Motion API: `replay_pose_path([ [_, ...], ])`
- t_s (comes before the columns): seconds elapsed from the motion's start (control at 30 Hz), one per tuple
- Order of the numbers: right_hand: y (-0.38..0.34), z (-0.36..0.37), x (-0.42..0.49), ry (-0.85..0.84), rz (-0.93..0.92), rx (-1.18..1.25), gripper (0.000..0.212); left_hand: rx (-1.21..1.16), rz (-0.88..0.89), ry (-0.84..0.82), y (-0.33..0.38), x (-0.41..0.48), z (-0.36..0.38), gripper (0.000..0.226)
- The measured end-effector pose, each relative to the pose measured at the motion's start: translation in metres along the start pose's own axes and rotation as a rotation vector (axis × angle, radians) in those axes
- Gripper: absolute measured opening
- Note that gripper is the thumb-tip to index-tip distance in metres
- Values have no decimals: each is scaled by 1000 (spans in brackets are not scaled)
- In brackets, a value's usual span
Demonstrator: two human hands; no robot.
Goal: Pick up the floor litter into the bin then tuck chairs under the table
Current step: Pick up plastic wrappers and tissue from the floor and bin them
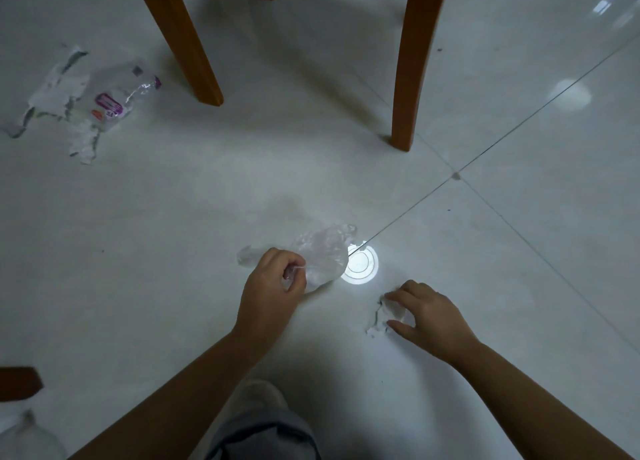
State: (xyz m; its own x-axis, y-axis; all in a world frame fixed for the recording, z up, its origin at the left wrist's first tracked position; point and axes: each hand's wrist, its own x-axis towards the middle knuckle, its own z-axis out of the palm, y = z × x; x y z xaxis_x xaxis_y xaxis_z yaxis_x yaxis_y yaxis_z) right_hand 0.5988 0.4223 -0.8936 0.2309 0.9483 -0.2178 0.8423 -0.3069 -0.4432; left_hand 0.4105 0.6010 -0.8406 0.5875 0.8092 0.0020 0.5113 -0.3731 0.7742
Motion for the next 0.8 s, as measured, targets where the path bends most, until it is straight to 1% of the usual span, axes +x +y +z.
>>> replay_pose_path([
  [0.27,2,18,-4,-23,64,127,21,14,-77,-15,-1,-20,-8,22],
  [0.4,-2,21,-5,-9,77,188,11,8,-105,-16,3,-24,-8,20],
  [0.53,-7,17,-6,11,99,242,9,11,-110,-15,6,-29,-5,20],
  [0.67,-16,-3,-4,102,161,310,8,18,-129,-19,16,-26,-11,19],
  [0.73,-28,-26,-1,168,205,339,10,34,-137,-21,28,-22,-23,20],
  [0.8,-46,-58,1,223,261,343,9,47,-148,13,48,-16,-43,20],
])
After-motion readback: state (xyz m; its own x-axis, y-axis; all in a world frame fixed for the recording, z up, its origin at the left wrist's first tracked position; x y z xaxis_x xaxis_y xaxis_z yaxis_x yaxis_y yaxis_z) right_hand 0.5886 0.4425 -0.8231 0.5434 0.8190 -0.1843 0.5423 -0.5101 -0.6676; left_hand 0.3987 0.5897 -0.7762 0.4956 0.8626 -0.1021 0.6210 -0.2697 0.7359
